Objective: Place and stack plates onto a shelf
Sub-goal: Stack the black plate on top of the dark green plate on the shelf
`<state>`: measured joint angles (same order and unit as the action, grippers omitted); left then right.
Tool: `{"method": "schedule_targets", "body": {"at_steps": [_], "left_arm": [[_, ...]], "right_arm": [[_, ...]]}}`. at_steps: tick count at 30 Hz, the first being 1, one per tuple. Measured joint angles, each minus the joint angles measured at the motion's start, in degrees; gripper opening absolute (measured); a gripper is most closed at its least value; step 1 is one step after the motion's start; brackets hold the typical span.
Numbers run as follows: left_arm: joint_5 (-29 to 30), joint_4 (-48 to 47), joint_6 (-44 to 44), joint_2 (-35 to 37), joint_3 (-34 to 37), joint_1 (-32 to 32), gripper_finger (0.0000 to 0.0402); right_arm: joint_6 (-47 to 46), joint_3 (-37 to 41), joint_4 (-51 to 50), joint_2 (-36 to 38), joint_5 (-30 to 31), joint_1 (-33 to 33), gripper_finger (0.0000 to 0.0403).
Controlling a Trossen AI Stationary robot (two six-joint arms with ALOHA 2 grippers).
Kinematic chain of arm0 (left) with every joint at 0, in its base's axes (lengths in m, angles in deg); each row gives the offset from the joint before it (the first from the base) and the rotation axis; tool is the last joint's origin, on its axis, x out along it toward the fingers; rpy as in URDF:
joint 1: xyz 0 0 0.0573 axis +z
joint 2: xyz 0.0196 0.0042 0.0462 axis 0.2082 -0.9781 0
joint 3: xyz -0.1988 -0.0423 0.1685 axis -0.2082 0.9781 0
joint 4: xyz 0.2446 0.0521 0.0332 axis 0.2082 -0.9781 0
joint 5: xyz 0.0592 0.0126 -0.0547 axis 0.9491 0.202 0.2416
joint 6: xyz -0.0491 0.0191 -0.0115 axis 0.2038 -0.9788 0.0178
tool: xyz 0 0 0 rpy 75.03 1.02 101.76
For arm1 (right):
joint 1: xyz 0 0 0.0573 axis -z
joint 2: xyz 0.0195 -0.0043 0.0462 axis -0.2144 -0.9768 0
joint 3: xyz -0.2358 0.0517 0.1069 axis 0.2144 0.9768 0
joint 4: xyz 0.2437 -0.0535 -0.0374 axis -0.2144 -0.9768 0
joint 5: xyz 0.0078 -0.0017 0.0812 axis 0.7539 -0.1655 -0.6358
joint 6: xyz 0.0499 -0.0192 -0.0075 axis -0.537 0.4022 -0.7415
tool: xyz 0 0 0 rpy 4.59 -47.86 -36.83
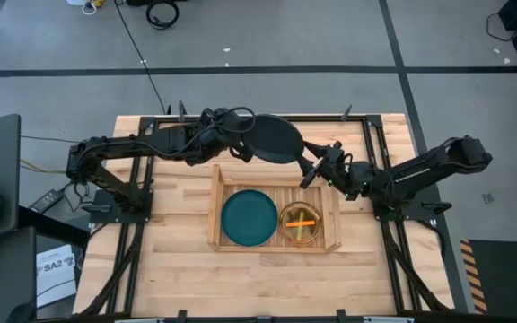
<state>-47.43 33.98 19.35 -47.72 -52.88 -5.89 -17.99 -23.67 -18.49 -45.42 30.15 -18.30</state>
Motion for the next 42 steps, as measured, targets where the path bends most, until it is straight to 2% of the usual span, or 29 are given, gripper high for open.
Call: {"method": "schedule_targets", "body": {"at_steps": [7,12,26,36,42], "left_arm": [[0.08,0.76,-0.02,0.00,0.02,0.03,0.0014],[0.13,0.91,0.00,0.00,0.02,0.03,0.0018],[-2.77,1.65,-0.08,0.00,0.02,-0.01,0.0031],[-4.77,1.66,-0.12,0.07,0.02,0.05,0.0034],[-5.53,1.99,-3.29,0.04,0.02,0.01,0.0071]], "right_arm": [[-5.43,-0.04,0.83,-1.67,-0.12,2.45,0.0206],[-8.45,-0.04,1.02,-1.93,-0.23,3.38,0.0159],[-8.69,-0.04,1.29,-1.93,1.65,3.81,0.0037],[-8.61,-0.02,1.24,-1.93,2.92,4.27,0.0025],[-7.51,-0.02,1.36,-1.93,4.54,4.29,0.0024]]}}
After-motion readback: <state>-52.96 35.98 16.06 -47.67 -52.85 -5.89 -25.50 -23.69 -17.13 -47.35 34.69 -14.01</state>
